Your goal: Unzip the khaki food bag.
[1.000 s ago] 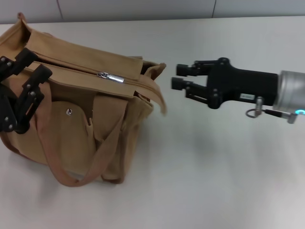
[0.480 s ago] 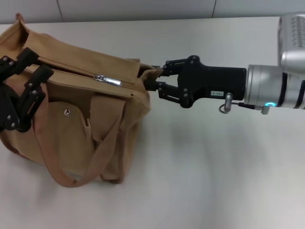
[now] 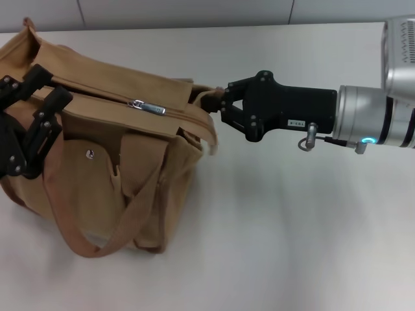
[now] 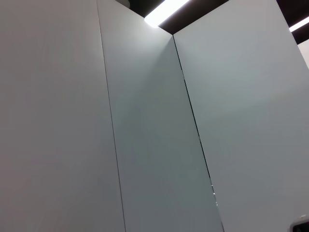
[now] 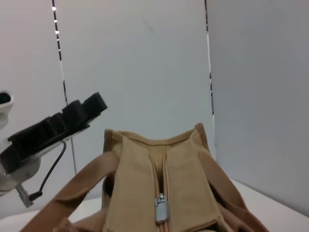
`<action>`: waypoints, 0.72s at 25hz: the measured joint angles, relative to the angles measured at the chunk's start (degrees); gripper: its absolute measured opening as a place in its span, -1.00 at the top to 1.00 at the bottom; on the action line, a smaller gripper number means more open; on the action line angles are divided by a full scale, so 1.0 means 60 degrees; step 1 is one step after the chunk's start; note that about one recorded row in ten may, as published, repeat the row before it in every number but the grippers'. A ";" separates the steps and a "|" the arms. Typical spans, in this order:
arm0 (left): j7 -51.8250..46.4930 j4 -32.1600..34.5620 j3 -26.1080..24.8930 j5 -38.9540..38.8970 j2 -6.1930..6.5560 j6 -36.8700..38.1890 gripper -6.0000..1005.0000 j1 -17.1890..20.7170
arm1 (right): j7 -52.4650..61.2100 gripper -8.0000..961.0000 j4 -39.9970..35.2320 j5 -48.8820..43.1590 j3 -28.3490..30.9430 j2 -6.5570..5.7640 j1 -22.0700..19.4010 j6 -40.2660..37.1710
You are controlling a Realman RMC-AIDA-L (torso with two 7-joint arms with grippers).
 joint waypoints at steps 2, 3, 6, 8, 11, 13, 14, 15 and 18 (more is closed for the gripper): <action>0.0000 0.0001 0.0000 -0.0001 0.0010 0.0023 0.38 0.0025 | 0.0130 0.80 -0.0180 0.0068 0.0072 -0.0040 -0.0188 -0.0201; 0.0000 0.0001 0.0000 -0.0001 0.0010 0.0023 0.38 0.0025 | 0.0130 0.83 -0.0180 0.0068 0.0072 -0.0040 -0.0188 -0.0201; 0.0000 0.0000 0.0000 -0.0007 0.0032 0.0076 0.38 0.0101 | 0.0570 0.87 -0.0824 0.0275 0.0223 -0.0121 -0.0690 -0.0552; -0.0001 0.0000 0.0000 -0.0023 0.0038 0.0106 0.37 0.0152 | 0.0946 0.89 -0.1344 0.0336 0.0403 -0.0200 -0.1064 -0.0791; -0.0007 0.0000 0.0000 -0.0028 0.0042 0.0189 0.37 0.0188 | 0.1392 0.90 -0.1720 0.0347 0.0823 -0.0396 -0.1393 -0.1172; -0.0008 0.0001 -0.0001 -0.0028 0.0043 0.0256 0.37 0.0199 | 0.1633 0.90 -0.1760 0.0333 0.1112 -0.0584 -0.1490 -0.1369; -0.0010 0.0001 0.0000 -0.0025 0.0042 0.0276 0.37 0.0201 | 0.1758 0.89 -0.1764 0.0322 0.1249 -0.0687 -0.1533 -0.1415; -0.0012 0.0000 0.0000 -0.0021 0.0039 0.0310 0.37 0.0202 | 0.1996 0.88 -0.1768 0.0311 0.1507 -0.0889 -0.1639 -0.1437; -0.0029 0.0000 0.0000 -0.0016 0.0037 0.0343 0.37 0.0205 | 0.2222 0.87 -0.1788 0.0306 0.1752 -0.1062 -0.1736 -0.1450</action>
